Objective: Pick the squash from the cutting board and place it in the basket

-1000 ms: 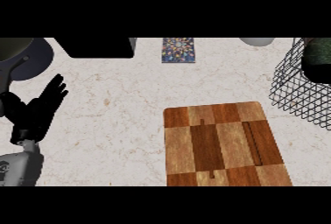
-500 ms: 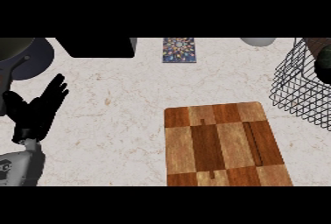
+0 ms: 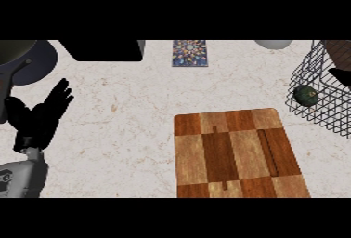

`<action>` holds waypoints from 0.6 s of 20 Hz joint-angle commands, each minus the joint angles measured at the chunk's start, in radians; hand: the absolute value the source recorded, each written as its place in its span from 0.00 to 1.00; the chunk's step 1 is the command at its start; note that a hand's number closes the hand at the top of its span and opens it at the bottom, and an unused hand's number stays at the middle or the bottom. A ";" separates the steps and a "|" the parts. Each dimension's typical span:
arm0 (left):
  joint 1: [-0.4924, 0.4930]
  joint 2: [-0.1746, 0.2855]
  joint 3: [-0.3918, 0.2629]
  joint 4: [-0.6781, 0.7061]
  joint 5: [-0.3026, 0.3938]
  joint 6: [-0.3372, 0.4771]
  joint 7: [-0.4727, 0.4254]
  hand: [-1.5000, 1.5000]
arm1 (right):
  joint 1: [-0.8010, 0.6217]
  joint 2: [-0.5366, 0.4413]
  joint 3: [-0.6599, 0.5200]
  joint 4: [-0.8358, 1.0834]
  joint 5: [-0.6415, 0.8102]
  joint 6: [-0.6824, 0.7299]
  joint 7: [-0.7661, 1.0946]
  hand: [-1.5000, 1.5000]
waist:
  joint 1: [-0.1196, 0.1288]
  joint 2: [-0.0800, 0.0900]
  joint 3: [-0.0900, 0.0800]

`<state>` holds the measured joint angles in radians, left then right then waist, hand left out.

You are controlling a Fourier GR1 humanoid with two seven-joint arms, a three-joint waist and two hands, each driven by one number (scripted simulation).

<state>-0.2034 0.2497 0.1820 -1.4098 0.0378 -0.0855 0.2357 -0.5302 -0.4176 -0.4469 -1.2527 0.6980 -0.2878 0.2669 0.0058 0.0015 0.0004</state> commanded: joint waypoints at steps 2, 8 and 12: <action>-0.036 0.017 0.031 0.075 0.003 -0.010 -0.042 0.50 | -0.045 -0.037 -0.024 0.121 -0.097 -0.022 -0.132 0.00 | -0.001 0.001 0.000; -0.020 -0.028 -0.006 0.016 -0.020 0.036 0.004 0.50 | -0.032 -0.050 -0.204 -0.001 -0.250 -0.064 -0.040 0.00 | -0.017 -0.005 0.000; -0.007 -0.014 0.009 0.022 -0.008 0.021 0.004 0.50 | 0.026 -0.084 -0.347 -0.022 -0.416 -0.029 -0.080 0.00 | -0.022 -0.005 0.001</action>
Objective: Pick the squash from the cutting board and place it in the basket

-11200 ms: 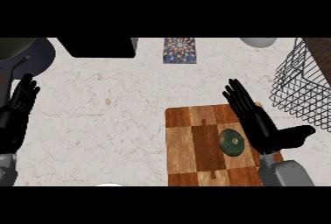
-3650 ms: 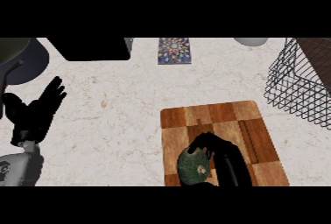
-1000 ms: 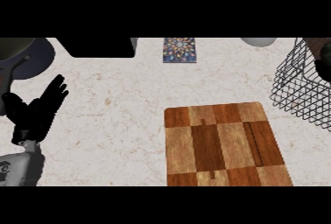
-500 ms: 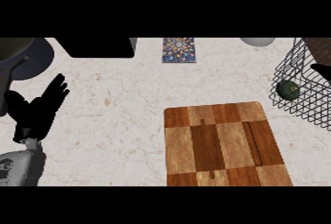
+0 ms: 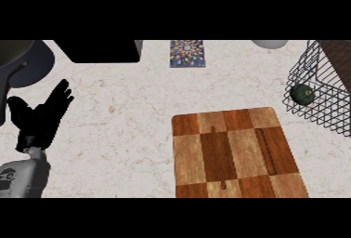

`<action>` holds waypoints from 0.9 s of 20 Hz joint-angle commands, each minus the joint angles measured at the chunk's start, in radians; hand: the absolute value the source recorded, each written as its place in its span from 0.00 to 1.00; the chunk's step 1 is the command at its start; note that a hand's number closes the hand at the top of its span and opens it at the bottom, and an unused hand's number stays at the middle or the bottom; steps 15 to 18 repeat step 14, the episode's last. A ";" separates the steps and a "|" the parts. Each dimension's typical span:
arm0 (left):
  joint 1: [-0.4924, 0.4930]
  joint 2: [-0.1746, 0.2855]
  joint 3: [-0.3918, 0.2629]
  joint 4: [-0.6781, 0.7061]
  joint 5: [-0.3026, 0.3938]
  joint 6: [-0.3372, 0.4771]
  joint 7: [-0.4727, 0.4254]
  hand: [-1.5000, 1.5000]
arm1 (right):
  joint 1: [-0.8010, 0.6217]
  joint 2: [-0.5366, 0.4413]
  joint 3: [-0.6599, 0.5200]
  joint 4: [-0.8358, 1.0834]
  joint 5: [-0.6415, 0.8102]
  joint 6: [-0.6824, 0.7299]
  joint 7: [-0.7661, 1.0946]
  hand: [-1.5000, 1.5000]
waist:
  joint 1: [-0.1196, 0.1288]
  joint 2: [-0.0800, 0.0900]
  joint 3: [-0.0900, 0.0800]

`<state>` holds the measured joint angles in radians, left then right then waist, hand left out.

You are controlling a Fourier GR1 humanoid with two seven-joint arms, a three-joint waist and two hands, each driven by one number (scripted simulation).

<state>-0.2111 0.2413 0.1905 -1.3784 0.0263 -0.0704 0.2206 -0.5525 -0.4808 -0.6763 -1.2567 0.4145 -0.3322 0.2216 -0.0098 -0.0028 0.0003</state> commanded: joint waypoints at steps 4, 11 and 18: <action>0.046 0.014 0.017 -0.062 0.014 -0.005 0.019 0.50 | 0.219 -0.092 -0.238 -0.079 -0.281 0.187 -0.052 0.00 | -0.012 -0.004 0.000; 0.011 -0.040 -0.034 -0.034 -0.045 0.048 0.005 0.50 | 0.402 -0.257 -0.377 0.079 -0.454 0.505 -0.121 0.00 | -0.013 0.001 0.001; 0.027 0.041 0.041 0.001 0.024 -0.039 -0.026 0.50 | 0.512 -0.268 -0.449 0.132 -0.516 0.623 -0.196 0.00 | -0.014 0.001 0.000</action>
